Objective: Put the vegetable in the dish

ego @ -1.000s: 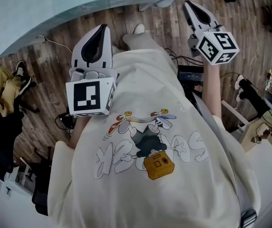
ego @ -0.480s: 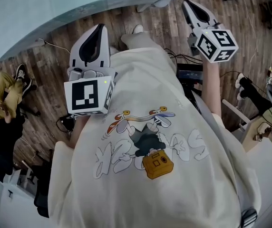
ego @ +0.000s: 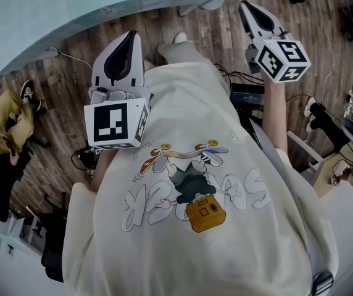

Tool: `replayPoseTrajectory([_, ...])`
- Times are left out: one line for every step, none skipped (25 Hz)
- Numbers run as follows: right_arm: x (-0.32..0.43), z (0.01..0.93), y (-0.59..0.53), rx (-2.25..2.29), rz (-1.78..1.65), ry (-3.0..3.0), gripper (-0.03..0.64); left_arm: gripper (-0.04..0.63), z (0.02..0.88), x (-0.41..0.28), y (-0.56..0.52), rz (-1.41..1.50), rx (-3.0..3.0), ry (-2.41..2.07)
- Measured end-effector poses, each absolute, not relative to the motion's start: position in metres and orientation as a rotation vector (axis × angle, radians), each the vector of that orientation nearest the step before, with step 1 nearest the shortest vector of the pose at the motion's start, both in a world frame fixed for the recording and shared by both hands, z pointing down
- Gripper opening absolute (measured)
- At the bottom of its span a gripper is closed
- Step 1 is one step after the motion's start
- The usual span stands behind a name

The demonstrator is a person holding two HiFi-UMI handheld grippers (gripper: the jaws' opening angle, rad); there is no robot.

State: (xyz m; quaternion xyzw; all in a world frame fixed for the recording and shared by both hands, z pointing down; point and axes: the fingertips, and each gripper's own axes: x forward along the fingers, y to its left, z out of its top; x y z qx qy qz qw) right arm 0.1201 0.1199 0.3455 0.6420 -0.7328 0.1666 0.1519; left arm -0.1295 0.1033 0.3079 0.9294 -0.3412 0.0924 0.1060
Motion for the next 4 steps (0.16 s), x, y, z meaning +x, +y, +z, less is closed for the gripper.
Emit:
replayPoseTrajectory([0.1196,0.3460,0.1203,1.841,0.478,-2.103,0.021,0.008,0.3081,-0.1295,0.1037,0.272,2.738,-1.005])
replayPoseTrajectory([0.1193,0.3462,0.1205,1.840,0.478,-2.103,0.021,0.008,0.3082,-0.1296,0.1039,0.273,2.737,-1.004])
replayPoseTrajectory([0.1190,0.3464,0.1206,1.839,0.478,-2.103,0.021,0.008,0.3084,-0.1297,0.1039,0.274,2.737,-1.003])
replayPoseTrajectory([0.1188,0.3465,0.1206,1.839,0.478,-2.102,0.021,0.008,0.3086,-0.1297,0.1039,0.275,2.737,-1.001])
